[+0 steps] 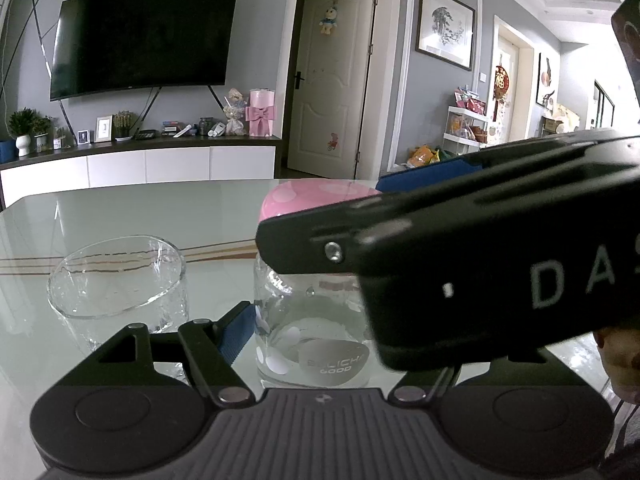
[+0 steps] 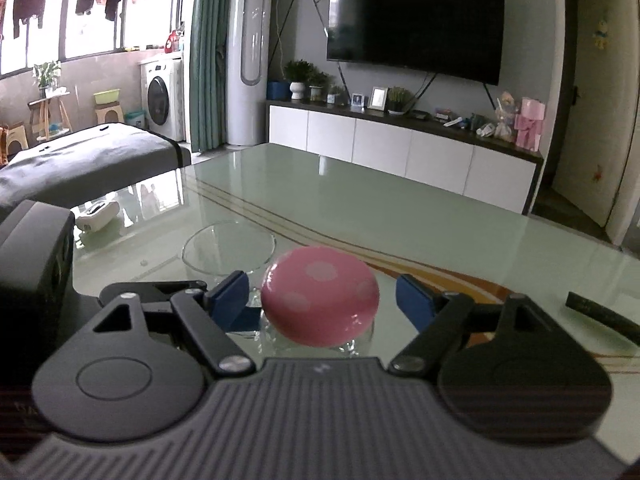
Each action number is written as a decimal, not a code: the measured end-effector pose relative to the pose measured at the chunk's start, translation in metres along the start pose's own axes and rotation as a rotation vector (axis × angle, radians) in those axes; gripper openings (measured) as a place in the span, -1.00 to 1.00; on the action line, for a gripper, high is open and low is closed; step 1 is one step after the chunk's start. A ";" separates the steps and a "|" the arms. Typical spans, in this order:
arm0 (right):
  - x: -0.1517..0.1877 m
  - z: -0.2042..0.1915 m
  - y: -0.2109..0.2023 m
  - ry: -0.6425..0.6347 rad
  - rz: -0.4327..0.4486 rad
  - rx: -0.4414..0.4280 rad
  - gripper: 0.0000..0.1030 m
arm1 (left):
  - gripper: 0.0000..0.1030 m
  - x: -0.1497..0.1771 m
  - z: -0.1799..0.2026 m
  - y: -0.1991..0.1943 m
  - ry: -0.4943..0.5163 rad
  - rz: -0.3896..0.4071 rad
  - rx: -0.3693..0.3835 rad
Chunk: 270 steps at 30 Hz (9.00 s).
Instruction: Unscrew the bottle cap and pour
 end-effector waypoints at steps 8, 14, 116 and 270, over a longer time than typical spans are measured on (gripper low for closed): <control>-0.002 0.002 0.001 0.014 -0.001 -0.002 0.38 | 0.49 -0.001 0.000 0.000 0.000 0.000 0.000; -0.003 0.000 0.002 -0.005 -0.012 -0.010 0.29 | 0.48 -0.001 0.001 0.000 0.001 0.000 -0.001; 0.005 -0.003 0.005 0.004 0.017 0.042 0.32 | 0.48 -0.011 0.003 0.003 0.002 -0.001 -0.001; -0.001 0.012 -0.007 -0.100 0.047 -0.205 0.27 | 0.46 -0.007 0.002 0.006 0.005 0.005 -0.017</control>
Point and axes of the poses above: each gripper's, at about its wrist camera, not at the fingertips, and y roughly the way its jaws point, z to its right, x to its underside, the point moved 7 cm from there along y, roughly the way its jaws point, and after that the axes turned 4 degrees about -z, right-handed, at the moved point
